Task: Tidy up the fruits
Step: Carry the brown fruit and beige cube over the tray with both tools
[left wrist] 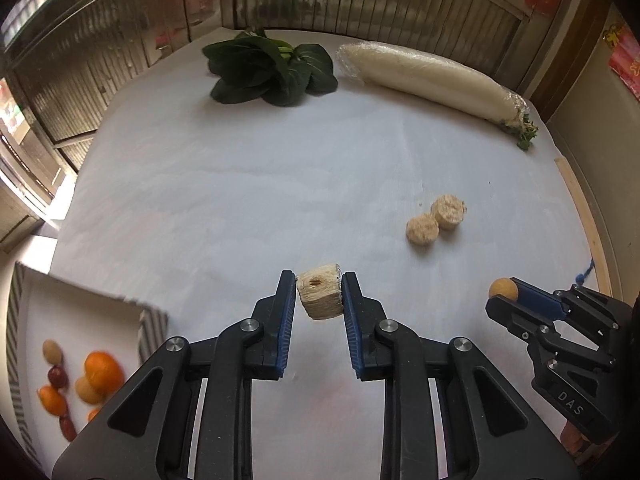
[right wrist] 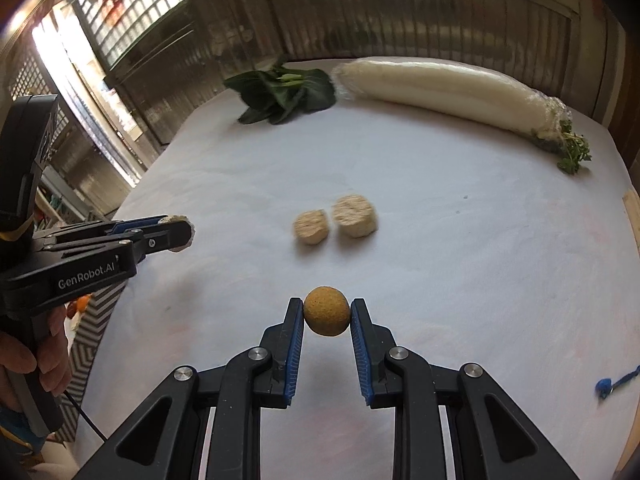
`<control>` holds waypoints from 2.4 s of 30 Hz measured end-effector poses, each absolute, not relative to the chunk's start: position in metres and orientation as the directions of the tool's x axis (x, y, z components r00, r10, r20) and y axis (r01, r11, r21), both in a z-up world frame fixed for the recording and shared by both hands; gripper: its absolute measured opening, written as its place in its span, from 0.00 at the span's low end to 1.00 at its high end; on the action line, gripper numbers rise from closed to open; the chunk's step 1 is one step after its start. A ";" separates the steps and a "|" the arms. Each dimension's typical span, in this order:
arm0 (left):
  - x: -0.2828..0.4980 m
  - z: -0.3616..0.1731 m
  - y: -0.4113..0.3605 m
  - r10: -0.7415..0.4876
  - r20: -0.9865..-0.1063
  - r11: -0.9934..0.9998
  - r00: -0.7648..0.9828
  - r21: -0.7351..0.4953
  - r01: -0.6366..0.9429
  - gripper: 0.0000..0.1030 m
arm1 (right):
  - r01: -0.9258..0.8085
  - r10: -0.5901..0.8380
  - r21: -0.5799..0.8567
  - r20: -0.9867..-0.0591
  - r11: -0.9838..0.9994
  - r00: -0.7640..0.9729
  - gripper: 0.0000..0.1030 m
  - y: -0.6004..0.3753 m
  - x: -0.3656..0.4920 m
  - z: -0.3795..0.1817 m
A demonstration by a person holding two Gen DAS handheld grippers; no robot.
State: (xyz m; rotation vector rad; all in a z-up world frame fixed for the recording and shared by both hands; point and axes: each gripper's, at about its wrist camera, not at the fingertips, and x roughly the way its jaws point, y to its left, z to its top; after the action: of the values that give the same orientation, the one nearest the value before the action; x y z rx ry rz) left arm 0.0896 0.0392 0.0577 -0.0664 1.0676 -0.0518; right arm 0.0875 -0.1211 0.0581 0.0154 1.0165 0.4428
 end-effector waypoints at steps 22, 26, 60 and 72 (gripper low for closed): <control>-0.017 0.079 0.137 0.032 -0.862 0.985 0.506 -0.060 -0.164 0.22 | -0.585 0.490 0.218 -0.795 0.781 0.358 0.22 0.006 0.020 0.082; -0.034 0.077 0.161 0.057 -0.865 0.977 0.499 -0.054 -0.206 0.22 | -0.627 0.511 0.218 -0.792 0.748 0.334 0.22 0.033 0.010 0.084; -0.087 0.035 0.250 0.110 -0.912 0.939 0.396 -0.035 -0.342 0.22 | -0.783 0.464 0.156 -0.866 0.603 0.185 0.22 0.166 -0.024 0.045; -0.080 0.026 0.250 0.117 -0.917 0.937 0.380 -0.025 -0.349 0.22 | -0.800 0.451 0.142 -0.876 0.582 0.173 0.22 0.177 -0.015 0.034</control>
State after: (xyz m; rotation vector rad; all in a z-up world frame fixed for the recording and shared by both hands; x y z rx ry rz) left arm -0.0797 0.2500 0.0261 -0.2284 1.1449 0.3009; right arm -0.0151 0.1771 0.0337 -0.3932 1.0664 0.9202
